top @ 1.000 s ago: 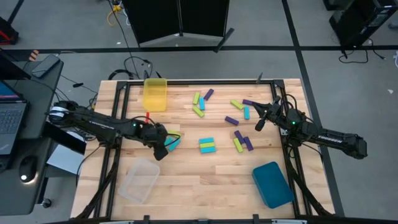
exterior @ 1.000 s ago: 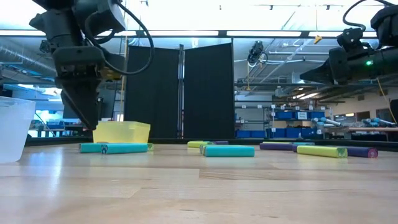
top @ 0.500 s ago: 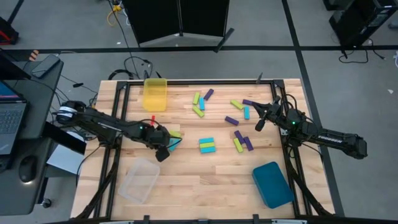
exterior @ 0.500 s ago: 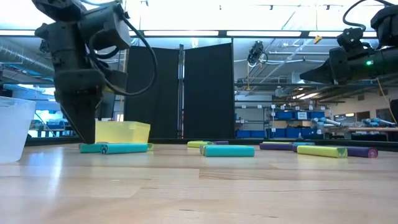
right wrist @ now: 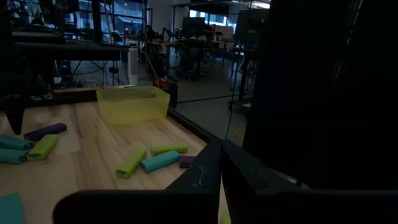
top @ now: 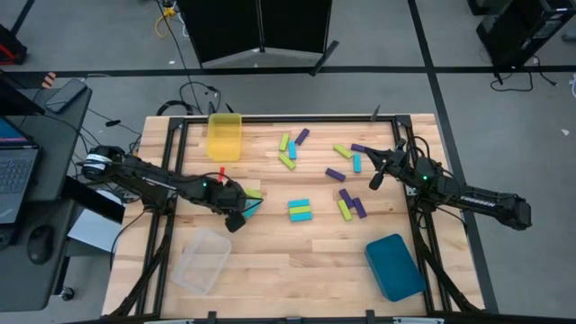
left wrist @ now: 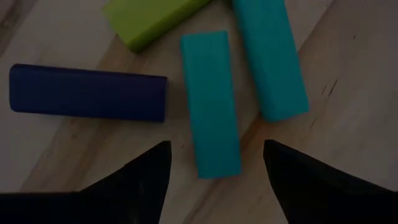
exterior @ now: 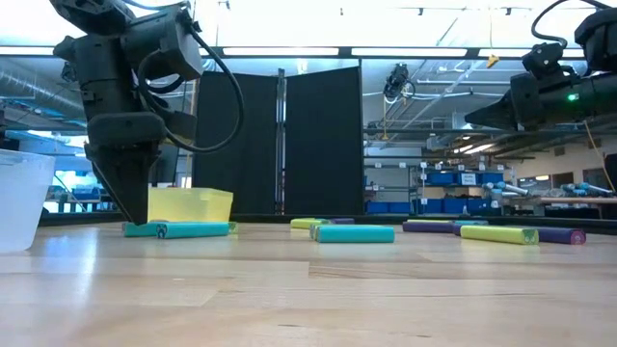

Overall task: Sort blocks
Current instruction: Put the blue block into the blue bin

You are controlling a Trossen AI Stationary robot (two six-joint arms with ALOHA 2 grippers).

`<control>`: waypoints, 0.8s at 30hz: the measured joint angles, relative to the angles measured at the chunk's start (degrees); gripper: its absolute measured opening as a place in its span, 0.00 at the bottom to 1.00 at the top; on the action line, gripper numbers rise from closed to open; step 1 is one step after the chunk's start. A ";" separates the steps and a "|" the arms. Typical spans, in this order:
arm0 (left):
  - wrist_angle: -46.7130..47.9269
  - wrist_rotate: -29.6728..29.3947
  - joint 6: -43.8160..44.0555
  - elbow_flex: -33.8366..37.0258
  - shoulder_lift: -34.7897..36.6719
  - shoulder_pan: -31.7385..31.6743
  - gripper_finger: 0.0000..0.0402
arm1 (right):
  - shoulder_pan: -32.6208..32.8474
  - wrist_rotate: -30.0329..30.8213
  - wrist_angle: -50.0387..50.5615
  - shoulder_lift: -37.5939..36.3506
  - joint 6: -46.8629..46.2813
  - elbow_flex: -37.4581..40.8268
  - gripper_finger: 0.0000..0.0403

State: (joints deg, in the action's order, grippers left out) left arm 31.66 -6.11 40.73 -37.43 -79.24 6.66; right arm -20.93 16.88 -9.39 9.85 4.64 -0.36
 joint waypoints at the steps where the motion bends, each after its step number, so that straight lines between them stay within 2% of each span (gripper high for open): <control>1: 0.00 -0.02 0.00 0.02 0.00 0.00 0.66 | 0.00 0.00 0.00 0.00 0.00 0.00 0.06; 24: 0.02 -1.49 1.51 0.11 0.00 0.00 0.66 | 0.00 0.00 0.00 0.00 0.00 0.00 0.06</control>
State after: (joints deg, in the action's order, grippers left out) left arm 31.68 -7.60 42.24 -37.32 -79.24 6.66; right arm -20.93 16.88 -9.39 9.85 4.64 -0.36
